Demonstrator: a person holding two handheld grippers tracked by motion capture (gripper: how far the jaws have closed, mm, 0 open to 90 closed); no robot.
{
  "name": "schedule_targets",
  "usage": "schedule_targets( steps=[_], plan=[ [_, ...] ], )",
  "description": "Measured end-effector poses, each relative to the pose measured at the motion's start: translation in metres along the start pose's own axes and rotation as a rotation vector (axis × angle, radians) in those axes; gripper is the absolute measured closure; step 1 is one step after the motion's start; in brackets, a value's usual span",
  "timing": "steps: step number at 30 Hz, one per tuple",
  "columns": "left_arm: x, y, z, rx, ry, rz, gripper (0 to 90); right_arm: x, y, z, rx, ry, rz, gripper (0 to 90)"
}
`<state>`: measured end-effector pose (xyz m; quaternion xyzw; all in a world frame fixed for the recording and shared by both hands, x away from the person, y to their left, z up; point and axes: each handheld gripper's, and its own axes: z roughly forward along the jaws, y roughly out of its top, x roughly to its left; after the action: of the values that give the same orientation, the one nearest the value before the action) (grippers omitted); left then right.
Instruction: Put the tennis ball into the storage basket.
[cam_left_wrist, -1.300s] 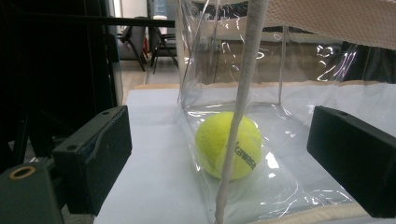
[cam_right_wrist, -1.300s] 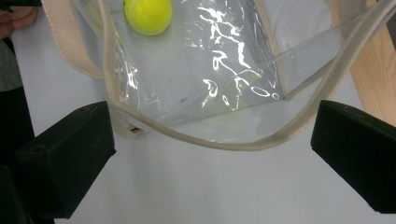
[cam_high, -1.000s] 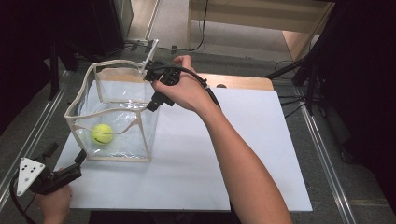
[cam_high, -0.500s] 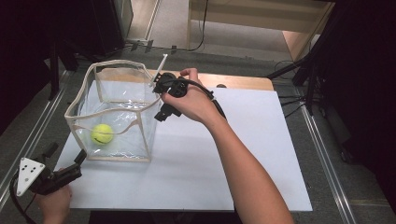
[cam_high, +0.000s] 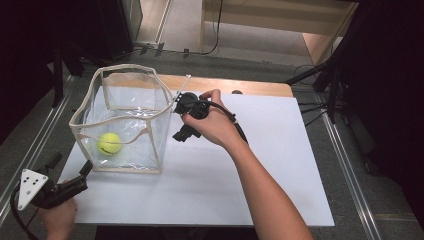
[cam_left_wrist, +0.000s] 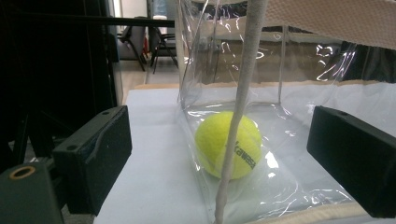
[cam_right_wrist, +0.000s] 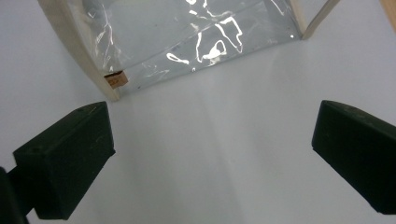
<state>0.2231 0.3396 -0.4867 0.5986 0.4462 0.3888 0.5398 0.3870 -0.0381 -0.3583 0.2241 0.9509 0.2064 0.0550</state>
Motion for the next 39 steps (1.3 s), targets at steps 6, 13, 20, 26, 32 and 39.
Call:
schedule_targets(
  steps=[6, 13, 20, 26, 32, 39],
  plan=[
    [0.000, 0.000, 0.000, 0.002, 0.000, 0.003, 6.9, 0.002, -0.015, 0.006, -0.012, -0.001, 0.020, 0.0],
    [0.000, 0.000, 0.000, 0.003, 0.000, 0.003, 6.9, 0.008, -0.032, 0.007, -0.037, -0.007, 0.033, 0.0],
    [0.000, 0.000, 0.000, 0.003, 0.000, 0.003, 6.9, 0.012, -0.050, 0.013, -0.038, -0.010, 0.049, 0.0],
    [0.000, 0.000, 0.000, 0.007, 0.003, 0.006, 6.9, 0.013, -0.065, 0.016, -0.056, 0.000, 0.055, 0.0],
    [0.000, 0.000, 0.000, 0.007, 0.003, 0.006, 6.9, 0.013, -0.083, 0.020, -0.075, -0.013, 0.074, 0.0],
    [0.000, 0.000, 0.000, 0.007, 0.002, 0.005, 6.9, 0.010, -0.104, 0.019, -0.129, -0.018, 0.092, 0.0]
  ],
)
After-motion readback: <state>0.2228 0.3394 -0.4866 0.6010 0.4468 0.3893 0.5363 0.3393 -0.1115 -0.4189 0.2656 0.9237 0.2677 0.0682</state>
